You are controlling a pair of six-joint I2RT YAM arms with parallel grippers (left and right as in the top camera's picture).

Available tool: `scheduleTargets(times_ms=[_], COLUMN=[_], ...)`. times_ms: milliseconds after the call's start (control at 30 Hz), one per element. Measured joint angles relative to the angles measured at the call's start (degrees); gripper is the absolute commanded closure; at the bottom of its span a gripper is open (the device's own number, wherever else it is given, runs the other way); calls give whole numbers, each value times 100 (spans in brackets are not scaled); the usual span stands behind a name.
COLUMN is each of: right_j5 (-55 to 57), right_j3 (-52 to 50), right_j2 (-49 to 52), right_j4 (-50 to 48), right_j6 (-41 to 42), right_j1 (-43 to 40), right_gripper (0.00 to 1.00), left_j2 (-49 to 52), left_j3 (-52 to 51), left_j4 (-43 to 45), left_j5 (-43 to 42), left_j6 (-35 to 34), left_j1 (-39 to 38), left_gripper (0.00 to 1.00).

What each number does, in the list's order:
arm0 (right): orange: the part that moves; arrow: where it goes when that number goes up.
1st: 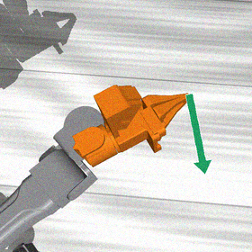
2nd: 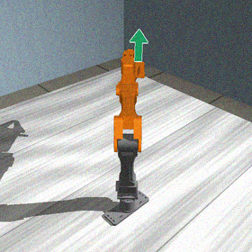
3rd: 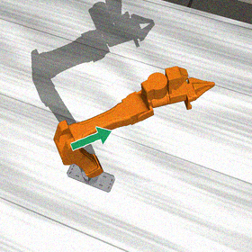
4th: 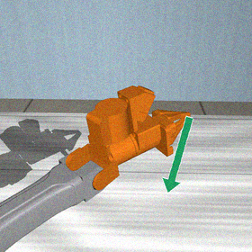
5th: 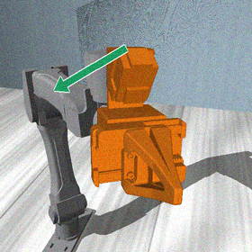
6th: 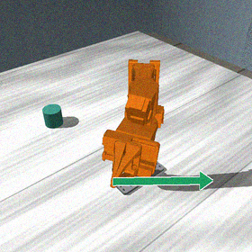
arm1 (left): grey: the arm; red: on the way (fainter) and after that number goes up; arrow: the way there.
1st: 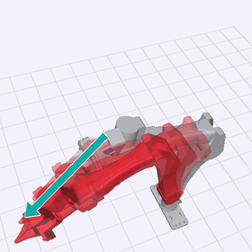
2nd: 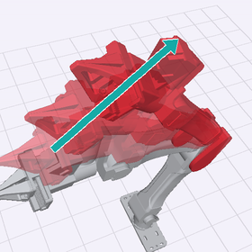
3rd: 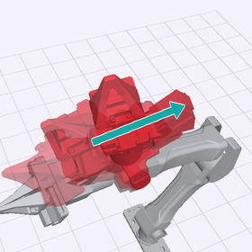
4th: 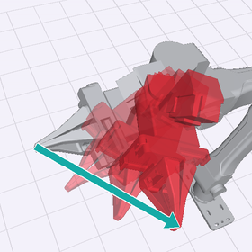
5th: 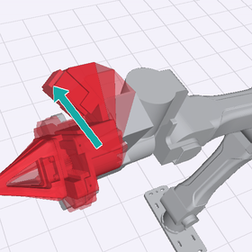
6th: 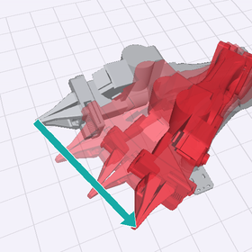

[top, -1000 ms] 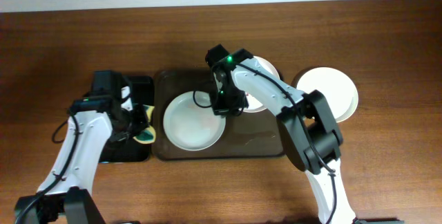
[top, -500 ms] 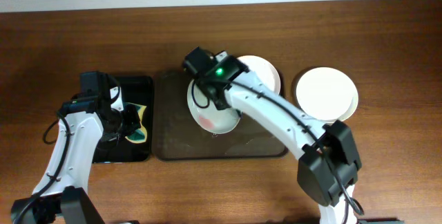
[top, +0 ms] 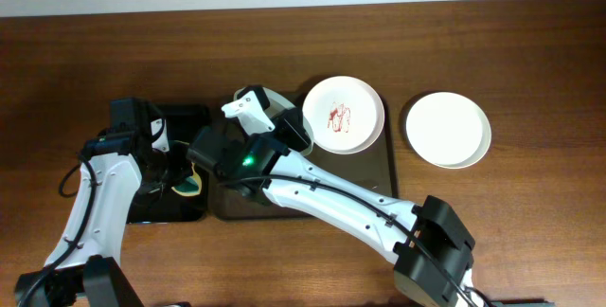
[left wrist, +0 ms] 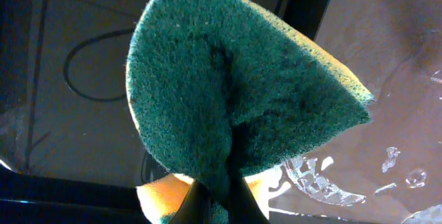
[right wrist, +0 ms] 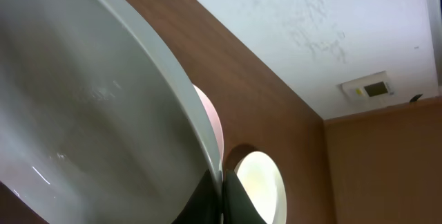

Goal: Clean dirty plates on tray and stack at the side
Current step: 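Lift the left plate with the right gripper and stack it on the right plate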

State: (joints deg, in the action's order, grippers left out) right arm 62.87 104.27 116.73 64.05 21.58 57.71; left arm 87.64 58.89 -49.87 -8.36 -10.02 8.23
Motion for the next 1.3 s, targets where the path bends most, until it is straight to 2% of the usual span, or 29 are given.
scheduleTargets(times_ms=[67,133,233,300,400,500,600,633,667,700,733,833,900,1000,1100,1300], right_j5=[-378,-1062,-2599,-3748,-5040,-5615,-5899,-5969,-6070,-6196,-6358,-6933,-7630,-8238,-8238,-7768], right_j3=[0,-7,-26,-26,-146,-667,-1580,-1884,-2114,-2291,-2361,-2367,-2371,-2371,-2371,-2371], right_j2=[-15,-79,-540,-852,-876,-879,-892,-887,-890,-890,-890,-890,-890,-890,-887,-529], right_j4=[13,142,179,245,385,365,-33,-138,-267,-415,-426,-555,-841,-1320,-1904,-2645], right_j6=[201,487,796,885,953,925,688,658,579,487,428,238,-260,-1152,-1539,-1624], right_j1=[-186,-710,-2293,-3812,-5276,-6612,-7294,-7375,-7416,-7418,-7412,-7379,-7248,-6612,-5945,-5119], right_gripper=[96,96,96,96,96,96,96,96,77,64,60,57,52,52,55,57], left_j2=[0,0,0,0,0,0,0,0,0,0,0,0,0,0,0,0], left_j3=[0,0,0,0,0,0,0,0,0,0,0,0,0,0,0,0], left_j4=[50,168,223,229,234,234,234,238,236,238,234,236,236,236,234,232], left_j5=[0,0,0,0,0,0,-2,0,0,0,0,0,0,0,-2,0], left_j6=[0,0,0,0,0,0,0,0,0,0,0,0,0,0,0,2], left_j1=[0,0,0,0,0,0,0,0,0,0,0,0,0,0,0,0], left_gripper=[100,100,100,100,100,100,100,100,100,100,100,100,100,100,100,100])
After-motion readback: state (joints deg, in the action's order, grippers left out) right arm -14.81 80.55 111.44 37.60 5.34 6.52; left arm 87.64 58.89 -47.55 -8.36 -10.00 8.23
